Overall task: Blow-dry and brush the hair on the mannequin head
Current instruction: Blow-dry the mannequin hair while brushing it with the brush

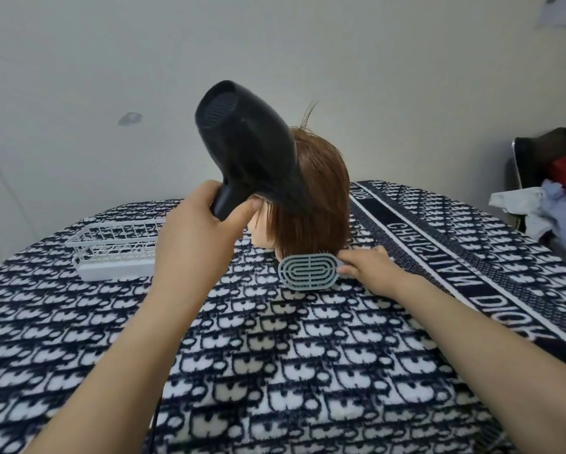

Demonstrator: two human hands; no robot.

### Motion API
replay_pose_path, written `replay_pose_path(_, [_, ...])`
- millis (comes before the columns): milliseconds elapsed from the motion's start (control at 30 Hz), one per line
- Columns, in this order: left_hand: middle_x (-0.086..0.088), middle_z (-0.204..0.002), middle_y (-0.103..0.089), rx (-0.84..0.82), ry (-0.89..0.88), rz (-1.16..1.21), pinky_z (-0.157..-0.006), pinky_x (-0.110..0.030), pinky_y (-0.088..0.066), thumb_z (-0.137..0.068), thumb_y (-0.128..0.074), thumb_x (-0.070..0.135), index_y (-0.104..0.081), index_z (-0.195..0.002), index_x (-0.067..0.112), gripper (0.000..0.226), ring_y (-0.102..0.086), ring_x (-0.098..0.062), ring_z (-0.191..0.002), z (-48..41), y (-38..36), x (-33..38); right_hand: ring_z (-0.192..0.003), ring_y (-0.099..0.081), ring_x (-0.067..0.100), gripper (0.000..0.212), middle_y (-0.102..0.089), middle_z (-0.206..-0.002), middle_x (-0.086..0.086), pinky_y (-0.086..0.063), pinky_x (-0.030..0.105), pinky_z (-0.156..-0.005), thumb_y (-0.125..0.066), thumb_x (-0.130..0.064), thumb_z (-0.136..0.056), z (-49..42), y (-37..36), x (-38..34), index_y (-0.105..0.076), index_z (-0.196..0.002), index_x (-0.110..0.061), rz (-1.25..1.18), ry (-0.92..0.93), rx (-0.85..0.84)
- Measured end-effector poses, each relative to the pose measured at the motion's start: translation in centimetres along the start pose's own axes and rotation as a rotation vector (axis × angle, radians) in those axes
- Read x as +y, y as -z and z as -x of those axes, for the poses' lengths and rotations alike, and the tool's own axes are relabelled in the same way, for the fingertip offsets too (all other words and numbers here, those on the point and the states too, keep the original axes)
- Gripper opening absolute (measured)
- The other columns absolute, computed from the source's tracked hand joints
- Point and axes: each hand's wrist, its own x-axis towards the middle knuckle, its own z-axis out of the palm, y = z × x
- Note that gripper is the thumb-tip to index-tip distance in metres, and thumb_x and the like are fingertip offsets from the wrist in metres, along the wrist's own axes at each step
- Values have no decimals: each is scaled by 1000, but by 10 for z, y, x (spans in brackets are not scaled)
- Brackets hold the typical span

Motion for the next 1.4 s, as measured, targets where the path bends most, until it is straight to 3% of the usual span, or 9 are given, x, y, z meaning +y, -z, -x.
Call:
replay_pose_path(300, [7,-66,-61,70,-84,-182,-55,-37,-42,-89,-65,63,-56,-89,29,36,-61,-27,-66,5,-5,8,-79,-49,1,14,-57,-79,-21,-19,42,-98,-45,-33,-100,14,-4,1,-55,-94,-25,-10,-2,15])
replay_pose_path(400, [8,-66,-60,62,-94,-175,-55,-37,-43,-89,-66,61,-56,-90,30,33,-61,-25,-64,5,-6,11,-89,-54,11,12,-62,-91,-12,-19,36,-90,-46,-34,-99,15,-5,-1,-52,-89,-31,48,32,15])
replay_pose_path(500, [8,-65,-57,69,-112,-192,-52,-33,-35,-90,-66,59,-55,-88,30,31,-58,-16,-62,5,-6,11,-85,-53,15,17,-60,-85,-8,-19,33,-75,-46,-36,-98,17,-10,1,-45,-81,-33,91,45,39])
replay_pose_path(667, [7,-65,-59,81,-108,-227,-52,-34,-34,-90,-66,59,-54,-87,28,34,-57,-17,-63,5,-7,9,-69,-45,9,28,-47,-65,-14,-16,33,-73,-47,-39,-97,20,-15,2,-39,-73,-29,92,96,98])
replay_pose_path(933, [8,-63,-56,67,-98,-222,-50,-31,-29,-91,-65,58,-57,-88,29,30,-53,-9,-61,7,-11,6,-77,-54,18,7,-56,-79,-9,-26,34,-75,-67,-29,-87,33,-6,-14,-61,-86,-26,267,293,334])
replay_pose_path(1100, [4,-72,-67,-1,-47,-131,-62,-42,-52,-90,-63,62,-57,-90,30,32,-66,-23,-65,9,-11,7,-81,-57,20,9,-60,-83,-6,-28,34,-80,-72,-21,-83,38,-1,-16,-66,-89,-22,274,297,396])
replay_pose_path(1200, [1,-72,-68,53,-38,-80,-65,-49,-55,-88,-64,64,-58,-90,28,36,-68,-27,-67,10,-8,9,-87,-55,13,5,-58,-89,-12,-35,36,-83,-61,-26,-91,40,3,-16,-62,-96,-25,106,196,444])
replay_pose_path(1300, [-2,-73,-68,68,-17,-3,-67,-56,-58,-85,-64,65,-60,-91,28,38,-69,-32,-69,9,-3,10,-71,-53,2,12,-57,-79,-15,-38,23,-67,-49,-34,-96,42,7,-17,-59,-96,-26,-193,52,532])
replay_pose_path(1400, [4,-68,-64,61,-51,-160,-56,-42,-48,-87,-64,64,-57,-88,28,37,-65,-24,-66,4,1,11,-59,-49,1,16,-54,-70,-16,-36,14,-54,-43,-34,-98,41,11,-24,-53,-88,-27,-538,-82,646])
